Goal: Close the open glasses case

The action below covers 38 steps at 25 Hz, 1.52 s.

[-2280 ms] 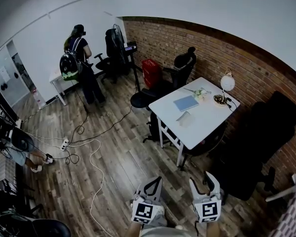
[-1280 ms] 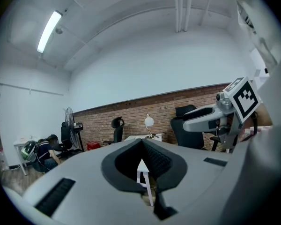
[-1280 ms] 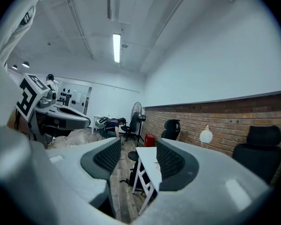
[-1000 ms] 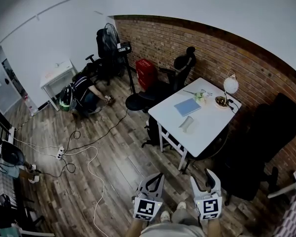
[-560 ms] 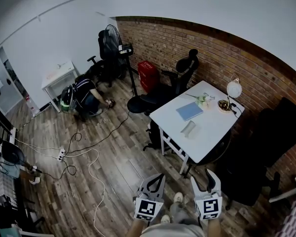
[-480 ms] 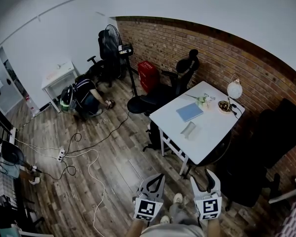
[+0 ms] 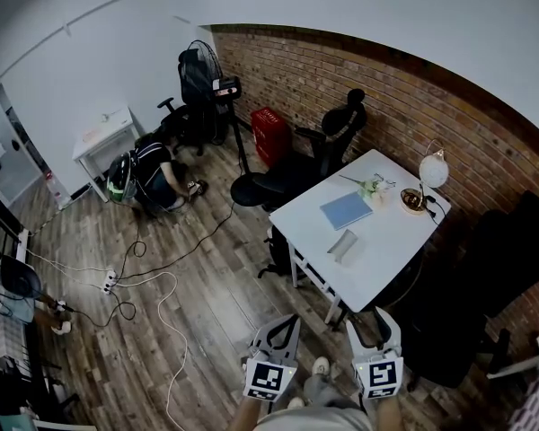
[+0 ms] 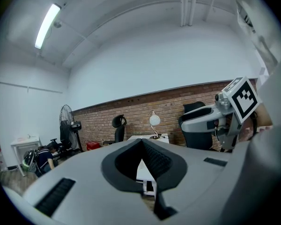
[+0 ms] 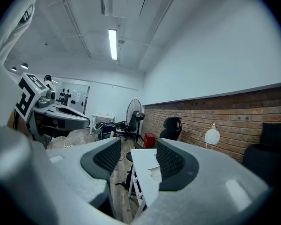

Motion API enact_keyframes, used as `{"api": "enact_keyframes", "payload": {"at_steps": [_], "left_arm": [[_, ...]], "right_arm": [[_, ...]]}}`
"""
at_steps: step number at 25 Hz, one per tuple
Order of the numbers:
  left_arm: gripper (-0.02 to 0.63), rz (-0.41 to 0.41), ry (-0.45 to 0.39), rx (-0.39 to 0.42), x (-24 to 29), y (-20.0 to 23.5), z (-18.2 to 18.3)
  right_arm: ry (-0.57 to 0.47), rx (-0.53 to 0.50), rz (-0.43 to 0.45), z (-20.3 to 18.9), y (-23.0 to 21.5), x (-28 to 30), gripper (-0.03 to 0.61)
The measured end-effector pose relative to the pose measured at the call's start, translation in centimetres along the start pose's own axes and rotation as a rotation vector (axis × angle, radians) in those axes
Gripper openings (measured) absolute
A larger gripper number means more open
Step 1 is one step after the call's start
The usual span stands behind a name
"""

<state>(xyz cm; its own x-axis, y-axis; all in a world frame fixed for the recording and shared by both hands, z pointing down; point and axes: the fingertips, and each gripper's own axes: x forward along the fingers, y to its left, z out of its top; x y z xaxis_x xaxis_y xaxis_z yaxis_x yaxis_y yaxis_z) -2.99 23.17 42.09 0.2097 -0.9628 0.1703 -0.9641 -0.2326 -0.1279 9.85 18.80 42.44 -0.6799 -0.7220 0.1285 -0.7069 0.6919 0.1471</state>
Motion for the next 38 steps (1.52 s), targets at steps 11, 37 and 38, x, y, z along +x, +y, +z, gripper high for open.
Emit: {"api": "enact_keyframes", "payload": {"at_steps": [11,37,38], "left_arm": [[0.002,0.06,0.015,-0.013,6.4,2.0,0.4],[0.003,0.143,0.043,-0.013,16.4,6.5,1.8],[0.002,0.144,0.044,-0.015,16.7,6.7,1.9]], "right_arm": [[0.042,0.013,0.047,-0.3,-4.8,6.0,0.239],[0.063,0.011,0.112,-0.8,-11.6,16.1,0.239],[0.065,0.013,0.112,-0.7,-11.8,16.3,0.239]]}}
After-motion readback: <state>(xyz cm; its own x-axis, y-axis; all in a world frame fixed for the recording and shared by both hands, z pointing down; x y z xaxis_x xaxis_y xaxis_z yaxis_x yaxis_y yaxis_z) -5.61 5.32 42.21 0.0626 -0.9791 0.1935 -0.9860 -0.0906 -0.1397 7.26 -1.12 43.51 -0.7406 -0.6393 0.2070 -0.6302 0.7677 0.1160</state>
